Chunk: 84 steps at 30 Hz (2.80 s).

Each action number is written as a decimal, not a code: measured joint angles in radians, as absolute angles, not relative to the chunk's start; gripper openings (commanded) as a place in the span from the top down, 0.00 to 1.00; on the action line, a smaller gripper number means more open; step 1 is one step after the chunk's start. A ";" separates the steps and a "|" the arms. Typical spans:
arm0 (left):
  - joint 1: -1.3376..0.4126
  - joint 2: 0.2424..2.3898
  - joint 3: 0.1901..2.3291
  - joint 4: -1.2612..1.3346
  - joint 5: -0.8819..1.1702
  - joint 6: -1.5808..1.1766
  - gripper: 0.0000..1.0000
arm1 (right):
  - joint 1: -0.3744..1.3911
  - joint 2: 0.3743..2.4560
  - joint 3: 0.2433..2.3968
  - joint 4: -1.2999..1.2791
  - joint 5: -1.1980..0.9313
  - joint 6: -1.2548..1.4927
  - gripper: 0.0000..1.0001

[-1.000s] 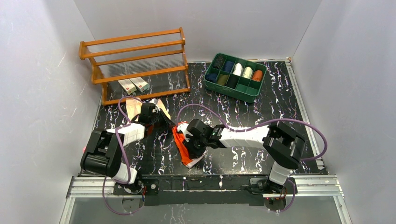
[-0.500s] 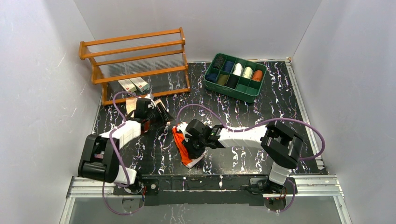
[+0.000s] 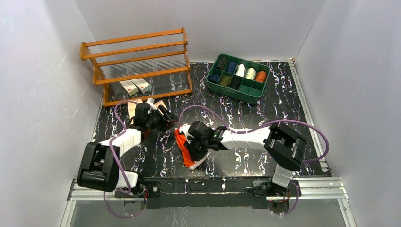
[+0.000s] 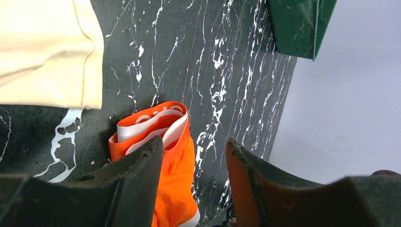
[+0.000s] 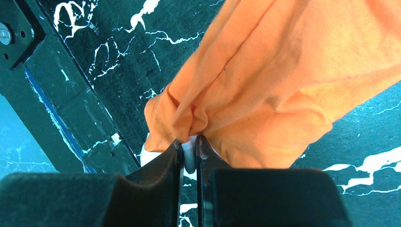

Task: Roll the underwear
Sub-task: Fold the underwear at the corner of the board.

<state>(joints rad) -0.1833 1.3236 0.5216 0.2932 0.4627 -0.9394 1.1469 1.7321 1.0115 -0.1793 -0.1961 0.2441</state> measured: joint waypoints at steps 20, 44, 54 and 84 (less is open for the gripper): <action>-0.222 1.447 0.549 0.277 0.482 -0.892 0.65 | 1.148 1.732 1.011 -0.177 -0.189 0.251 0.79; -0.251 1.351 0.592 0.172 0.471 -0.877 1.00 | 1.148 1.604 0.916 -0.149 -0.138 0.291 0.45; -0.251 1.347 0.502 0.228 0.482 -0.940 1.00 | 1.148 1.474 0.856 -0.103 -0.148 0.339 0.44; -0.251 1.320 0.479 0.225 0.479 -0.935 1.00 | 1.188 1.639 0.942 -0.175 -0.072 0.372 0.58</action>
<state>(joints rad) -0.2512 1.3199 0.4793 0.2245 0.4793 -0.9352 1.1880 1.6385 0.9417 -0.1746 -0.0715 0.3725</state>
